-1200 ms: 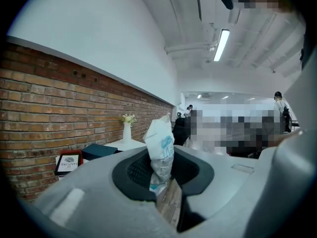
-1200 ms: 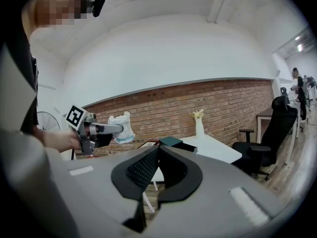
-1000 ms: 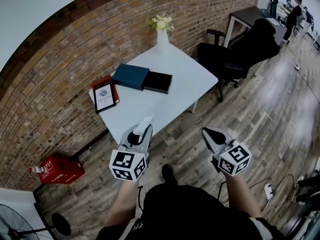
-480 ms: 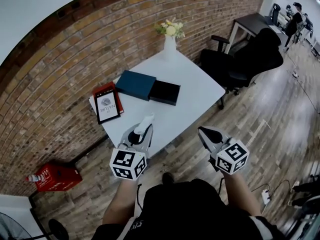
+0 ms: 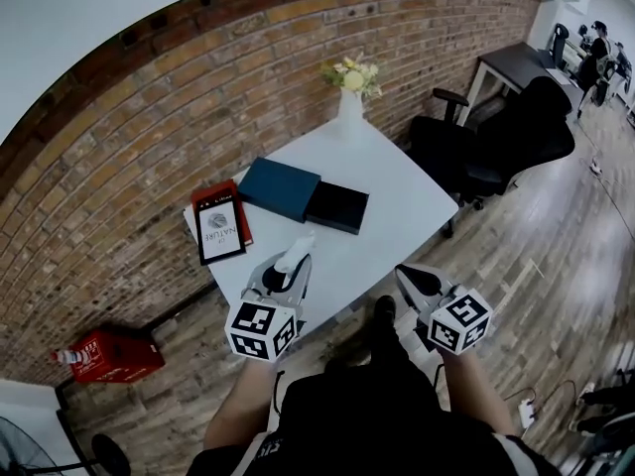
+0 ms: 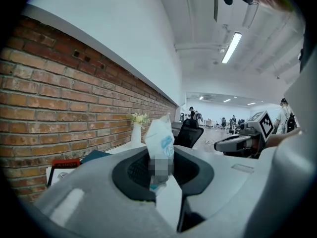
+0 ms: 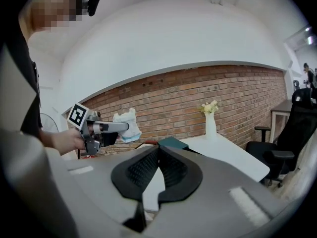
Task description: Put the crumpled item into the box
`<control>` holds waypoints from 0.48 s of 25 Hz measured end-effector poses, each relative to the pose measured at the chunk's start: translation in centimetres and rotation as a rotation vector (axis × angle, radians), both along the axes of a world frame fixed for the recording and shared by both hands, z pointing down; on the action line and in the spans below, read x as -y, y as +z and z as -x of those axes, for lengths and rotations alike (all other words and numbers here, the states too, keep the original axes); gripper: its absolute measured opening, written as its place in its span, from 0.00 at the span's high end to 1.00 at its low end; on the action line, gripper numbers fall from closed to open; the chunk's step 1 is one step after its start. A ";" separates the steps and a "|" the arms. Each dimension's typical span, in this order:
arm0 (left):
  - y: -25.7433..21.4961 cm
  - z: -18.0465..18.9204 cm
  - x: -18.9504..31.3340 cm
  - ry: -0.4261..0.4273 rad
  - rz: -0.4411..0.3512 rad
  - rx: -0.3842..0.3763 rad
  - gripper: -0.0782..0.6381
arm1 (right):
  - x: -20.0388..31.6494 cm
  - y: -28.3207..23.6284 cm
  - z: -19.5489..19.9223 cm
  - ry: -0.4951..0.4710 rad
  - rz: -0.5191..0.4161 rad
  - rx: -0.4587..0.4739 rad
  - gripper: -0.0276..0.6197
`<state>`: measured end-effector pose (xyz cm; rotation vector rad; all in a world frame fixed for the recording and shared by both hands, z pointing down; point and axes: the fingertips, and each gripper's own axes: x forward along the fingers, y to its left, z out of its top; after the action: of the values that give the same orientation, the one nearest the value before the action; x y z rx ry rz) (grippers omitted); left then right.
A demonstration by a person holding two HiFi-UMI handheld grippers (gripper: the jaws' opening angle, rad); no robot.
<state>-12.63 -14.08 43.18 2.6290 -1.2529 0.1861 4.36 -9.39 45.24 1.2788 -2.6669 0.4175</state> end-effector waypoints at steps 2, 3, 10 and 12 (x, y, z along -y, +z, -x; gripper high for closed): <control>0.3 -0.4 1.5 -0.009 0.003 0.018 0.78 | 2.2 0.4 0.1 -0.025 0.002 0.015 0.95; 0.3 -0.6 2.5 -0.016 0.001 0.027 0.78 | 3.4 0.5 0.0 -0.040 0.001 0.021 0.95; -0.1 -2.9 10.4 -0.090 0.011 0.062 0.78 | 13.1 0.9 -0.8 -0.165 0.023 0.026 0.95; 0.0 -3.4 12.6 -0.118 0.022 0.067 0.78 | 15.8 0.8 -1.1 -0.208 0.031 0.021 0.95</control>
<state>-9.18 -26.73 43.13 2.5403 -1.4148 0.2687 5.47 -25.18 46.08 0.9807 -2.7620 0.4422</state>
